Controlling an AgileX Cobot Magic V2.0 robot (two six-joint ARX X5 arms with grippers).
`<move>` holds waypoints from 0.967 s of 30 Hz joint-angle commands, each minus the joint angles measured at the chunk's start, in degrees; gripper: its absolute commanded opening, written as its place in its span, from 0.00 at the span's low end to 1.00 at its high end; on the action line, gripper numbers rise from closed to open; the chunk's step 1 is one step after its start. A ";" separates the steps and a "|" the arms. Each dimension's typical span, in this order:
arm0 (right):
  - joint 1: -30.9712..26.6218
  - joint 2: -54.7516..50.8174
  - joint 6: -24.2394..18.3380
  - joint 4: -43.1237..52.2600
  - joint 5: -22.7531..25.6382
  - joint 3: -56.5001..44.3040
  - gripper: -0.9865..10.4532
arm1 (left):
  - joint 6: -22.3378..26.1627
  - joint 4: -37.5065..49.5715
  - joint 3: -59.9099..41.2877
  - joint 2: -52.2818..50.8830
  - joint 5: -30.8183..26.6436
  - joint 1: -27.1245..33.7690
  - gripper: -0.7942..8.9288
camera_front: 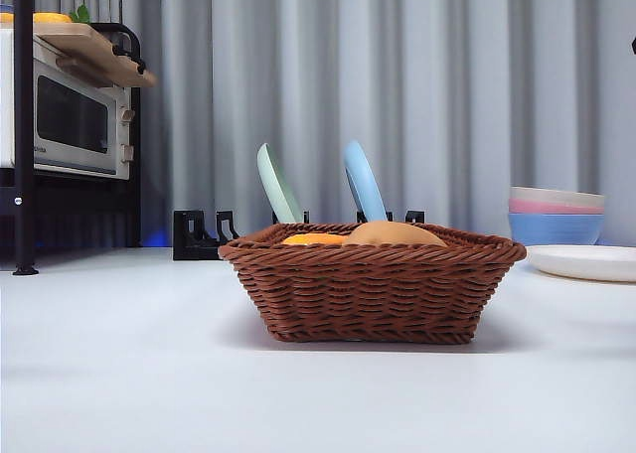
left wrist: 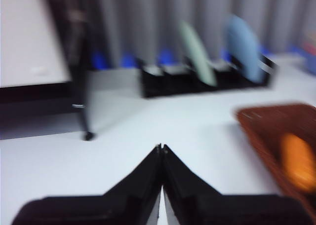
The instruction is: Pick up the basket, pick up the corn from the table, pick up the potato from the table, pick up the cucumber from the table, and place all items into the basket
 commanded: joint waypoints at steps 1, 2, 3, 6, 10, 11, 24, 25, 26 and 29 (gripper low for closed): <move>0.02 -0.04 0.57 0.28 0.04 -0.20 0.09 | 0.46 5.53 -6.99 -4.20 1.11 6.73 0.08; 0.04 -0.04 0.57 0.28 0.04 -0.20 0.09 | 0.46 6.99 -9.18 -5.38 2.16 8.61 0.08; 0.02 -0.04 0.57 0.28 0.07 -0.20 0.09 | 0.50 8.52 -11.72 -6.58 3.63 10.67 0.08; 0.04 -0.04 0.57 0.28 0.07 -0.20 0.09 | 0.48 11.54 -18.49 -9.22 7.06 15.45 0.08; 0.04 -0.04 0.57 0.26 0.07 -0.20 0.09 | 0.52 14.03 -26.16 -12.37 11.04 19.43 0.08; 0.02 -0.04 0.57 0.26 0.07 -0.20 0.09 | 0.52 14.62 -27.85 -13.18 11.98 20.11 0.08; 0.04 -0.04 0.55 0.07 0.74 -0.20 0.09 | 0.70 15.69 -34.10 -16.79 17.81 22.86 0.08; 0.04 -0.04 0.57 0.04 0.81 -0.20 0.09 | 0.66 15.67 -34.10 -16.79 17.86 22.86 0.08; 0.02 -0.04 0.57 -0.04 0.81 -0.20 0.09 | 0.63 15.74 -34.10 -16.79 17.86 22.84 0.08; 0.02 -0.04 0.57 -0.09 0.85 -0.20 0.09 | 0.24 16.00 -34.07 -16.70 17.94 22.82 0.08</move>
